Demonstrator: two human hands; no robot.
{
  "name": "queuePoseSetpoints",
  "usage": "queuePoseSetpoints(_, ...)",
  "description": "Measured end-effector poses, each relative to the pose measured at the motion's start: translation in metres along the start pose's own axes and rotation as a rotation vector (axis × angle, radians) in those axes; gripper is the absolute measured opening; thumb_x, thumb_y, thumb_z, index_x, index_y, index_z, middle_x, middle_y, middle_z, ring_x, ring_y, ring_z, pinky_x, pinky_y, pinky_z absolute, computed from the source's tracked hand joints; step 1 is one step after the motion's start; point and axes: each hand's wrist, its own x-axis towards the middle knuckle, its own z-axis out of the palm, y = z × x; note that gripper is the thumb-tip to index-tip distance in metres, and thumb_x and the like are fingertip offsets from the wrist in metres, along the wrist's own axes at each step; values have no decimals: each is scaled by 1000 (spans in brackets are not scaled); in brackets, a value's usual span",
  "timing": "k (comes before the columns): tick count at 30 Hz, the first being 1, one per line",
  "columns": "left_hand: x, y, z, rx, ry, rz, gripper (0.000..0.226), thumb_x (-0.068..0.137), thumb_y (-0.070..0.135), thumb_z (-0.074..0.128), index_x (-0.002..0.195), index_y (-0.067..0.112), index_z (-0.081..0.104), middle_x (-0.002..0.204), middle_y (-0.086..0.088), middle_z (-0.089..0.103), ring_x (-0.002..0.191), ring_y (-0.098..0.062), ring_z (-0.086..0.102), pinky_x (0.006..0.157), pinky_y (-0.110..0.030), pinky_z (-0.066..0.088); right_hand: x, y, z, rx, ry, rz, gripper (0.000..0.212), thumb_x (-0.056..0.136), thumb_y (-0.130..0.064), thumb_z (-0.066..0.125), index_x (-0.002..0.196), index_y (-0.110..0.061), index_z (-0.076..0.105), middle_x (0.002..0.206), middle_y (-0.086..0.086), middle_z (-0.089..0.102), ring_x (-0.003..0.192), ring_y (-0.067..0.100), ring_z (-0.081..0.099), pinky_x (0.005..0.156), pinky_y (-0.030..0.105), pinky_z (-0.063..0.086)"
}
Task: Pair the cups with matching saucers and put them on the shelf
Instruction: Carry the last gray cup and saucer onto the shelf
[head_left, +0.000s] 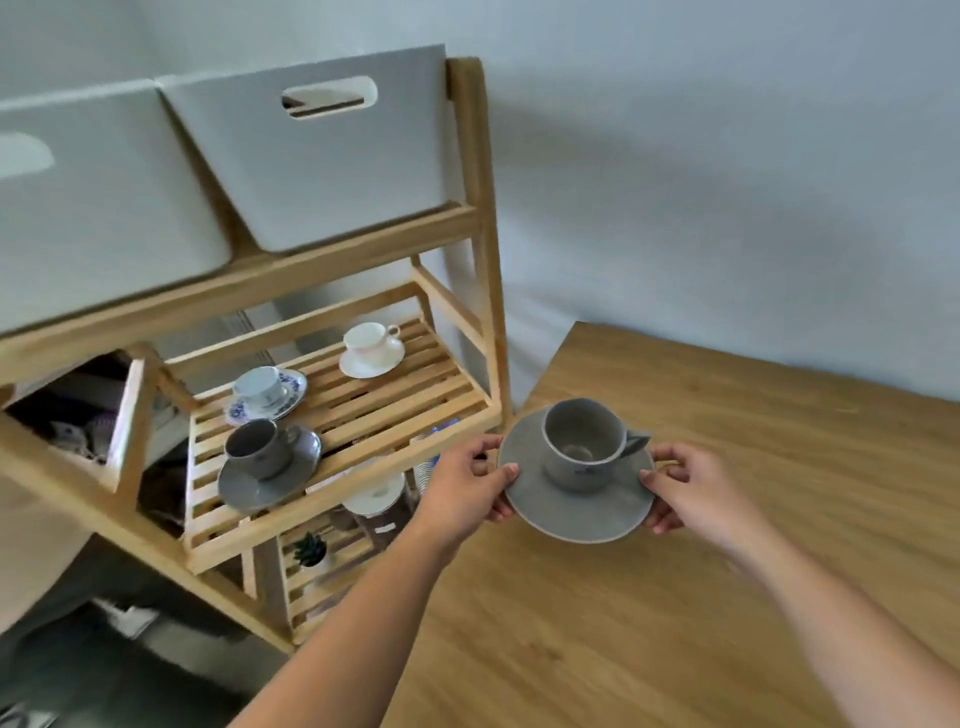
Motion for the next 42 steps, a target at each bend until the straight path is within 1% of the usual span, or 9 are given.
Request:
queuePoseSetpoints(7,30,-45,-97,-3,115,-83,33,93,11,57,126,12,54,53,0,64,44,-8,59,44,-19,47,68,-20,106,-94,-169,15,6,92,-7,53,93,-12,56,52,4,65,44,20,60,45,30,53)
queuePoseSetpoints(12,60,-80,-140,21,234,-130,34,91,14,59,125,14,55,62,-4,67,52,-14,63,58,-30,55,113,-32,164,-224,-230,-22,9,91,-14,55,86,-21,55,61,8,70,48,20,63,62,41,54)
queuePoseSetpoints(18,101,-101,-164,25,432,-194,31,92,19,60,122,18,57,77,-4,69,64,-12,67,54,-19,53,170,-48,209,-357,-244,-42,5,91,-17,56,95,-21,56,69,9,72,46,14,64,58,33,56)
queuePoseSetpoints(20,115,-105,-166,5,484,-216,31,92,20,59,123,17,58,81,-3,69,73,-16,69,65,-27,60,187,-52,219,-372,-236,-40,7,90,-15,58,95,-21,58,72,10,73,50,17,66,61,37,58)
queuePoseSetpoints(22,127,-108,-166,16,525,-228,32,92,22,59,124,18,57,88,-2,70,79,-17,69,78,-37,60,201,-54,227,-381,-228,-39,8,90,-13,58,96,-17,60,73,11,73,51,18,67,55,33,57)
queuePoseSetpoints(25,144,-112,-165,26,582,-238,31,93,23,57,124,18,58,83,-1,68,78,-18,68,80,-39,59,220,-57,236,-368,-225,-13,10,91,-11,57,100,-14,59,78,16,71,51,17,65,48,27,54)
queuePoseSetpoints(31,166,-118,-164,4,597,-294,29,94,21,54,122,19,57,77,2,63,78,-21,68,79,-44,60,247,-54,249,-432,-214,-26,10,90,-13,57,99,-15,62,65,5,65,39,8,60,52,30,58)
queuePoseSetpoints(36,176,-125,-166,27,614,-333,28,94,23,53,122,19,56,96,-5,69,83,-23,69,78,-44,60,251,-55,256,-422,-181,-26,8,90,-16,58,94,-22,61,69,5,66,51,14,64,45,23,54)
queuePoseSetpoints(42,181,-125,-169,51,597,-344,28,94,21,53,121,20,57,99,-3,64,89,-26,67,80,-46,59,250,-48,259,-404,-134,-43,14,90,-18,58,104,-17,62,79,5,66,56,15,65,50,23,55)
